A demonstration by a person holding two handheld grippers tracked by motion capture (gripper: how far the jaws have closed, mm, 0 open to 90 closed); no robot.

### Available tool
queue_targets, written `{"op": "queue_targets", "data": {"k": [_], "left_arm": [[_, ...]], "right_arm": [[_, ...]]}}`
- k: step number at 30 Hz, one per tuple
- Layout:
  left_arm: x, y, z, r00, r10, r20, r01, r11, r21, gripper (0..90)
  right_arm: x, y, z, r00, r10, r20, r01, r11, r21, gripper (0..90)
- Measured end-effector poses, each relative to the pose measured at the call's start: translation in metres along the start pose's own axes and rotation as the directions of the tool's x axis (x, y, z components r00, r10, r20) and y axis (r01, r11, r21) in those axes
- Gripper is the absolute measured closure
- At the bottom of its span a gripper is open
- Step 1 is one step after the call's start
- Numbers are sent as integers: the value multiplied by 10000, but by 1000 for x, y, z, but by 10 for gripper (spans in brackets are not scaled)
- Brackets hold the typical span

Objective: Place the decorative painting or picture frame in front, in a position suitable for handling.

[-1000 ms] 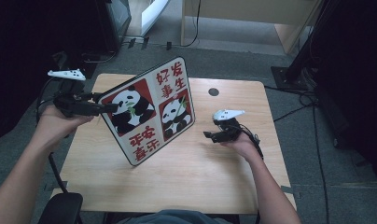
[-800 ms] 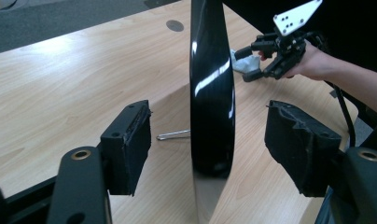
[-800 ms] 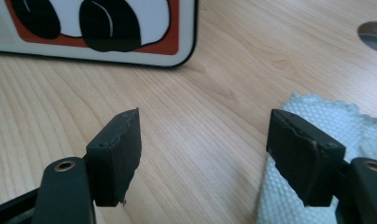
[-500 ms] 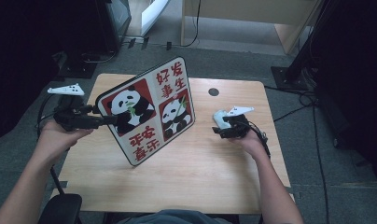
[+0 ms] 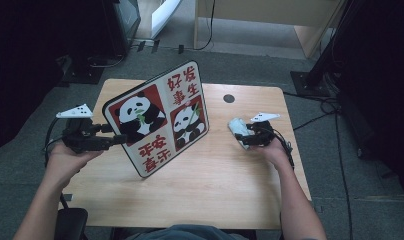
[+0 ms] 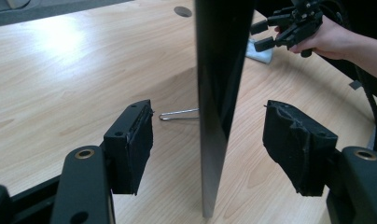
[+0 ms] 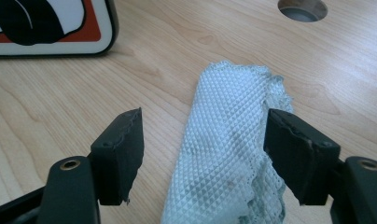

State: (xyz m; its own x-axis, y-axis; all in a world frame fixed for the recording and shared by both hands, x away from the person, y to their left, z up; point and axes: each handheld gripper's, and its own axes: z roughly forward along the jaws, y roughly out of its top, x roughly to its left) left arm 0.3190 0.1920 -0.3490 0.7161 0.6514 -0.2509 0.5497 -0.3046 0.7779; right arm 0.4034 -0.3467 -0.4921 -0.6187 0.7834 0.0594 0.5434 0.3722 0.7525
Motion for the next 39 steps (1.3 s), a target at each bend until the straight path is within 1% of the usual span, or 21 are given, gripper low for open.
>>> {"op": "queue_targets", "data": {"k": [4,7,9,13,15,16,20,24,27,29,31,34,38,39], "left_arm": [[1,-8,2,9999,-96,-47,96,9999,-111,338],[2,-14,4,10000,-47,-14,47,10000,-87,351],[2,-18,7,9999,53,-88,-54,9999,-88,355],[1,-25,11,9999,136,-69,-137,9999,-35,355],[1,-28,12,9999,164,-28,-164,9999,-20,361],[0,-29,13,9999,172,1,-172,9998,-28,364],[0,-34,14,9999,119,0,-119,9999,-37,368],[3,-38,14,10000,-14,-24,14,10000,-75,371],[3,-39,15,9999,-68,-94,68,10000,-71,371],[3,-40,16,9999,-42,-143,41,10000,-51,371],[2,-40,17,9999,-65,-157,64,10000,-40,371],[2,-41,18,9999,-14,-153,14,10000,10,371],[1,-41,18,9999,-6,-143,5,10000,-47,370],[1,-41,18,9999,11,-147,-11,10000,-57,370]], "right_arm": [[-3,0,2,9998,207,52,-207,9998,37,299],[-5,0,3,9997,247,48,-248,9997,81,302],[-6,0,4,9996,236,157,-237,9997,99,307],[-9,-1,8,9993,260,256,-262,9996,77,370],[-10,-1,11,9988,264,404,-269,9996,124,370],[-10,-1,13,9983,348,469,-355,9993,149,372],[-11,0,18,9973,352,648,-364,9992,173,418],[-12,-1,20,9972,411,620,-425,9989,213,445],[-13,-3,23,9971,448,614,-474,9981,404,435],[-14,-4,23,9966,581,590,-604,9975,369,433],[-14,-4,24,9968,492,627,-519,9978,410,436],[-12,-5,24,9964,546,642,-576,9973,462,435],[-11,-4,25,9964,267,809,-310,9981,531,437],[-10,-5,25,9960,314,840,-357,9981,505,437]]}}
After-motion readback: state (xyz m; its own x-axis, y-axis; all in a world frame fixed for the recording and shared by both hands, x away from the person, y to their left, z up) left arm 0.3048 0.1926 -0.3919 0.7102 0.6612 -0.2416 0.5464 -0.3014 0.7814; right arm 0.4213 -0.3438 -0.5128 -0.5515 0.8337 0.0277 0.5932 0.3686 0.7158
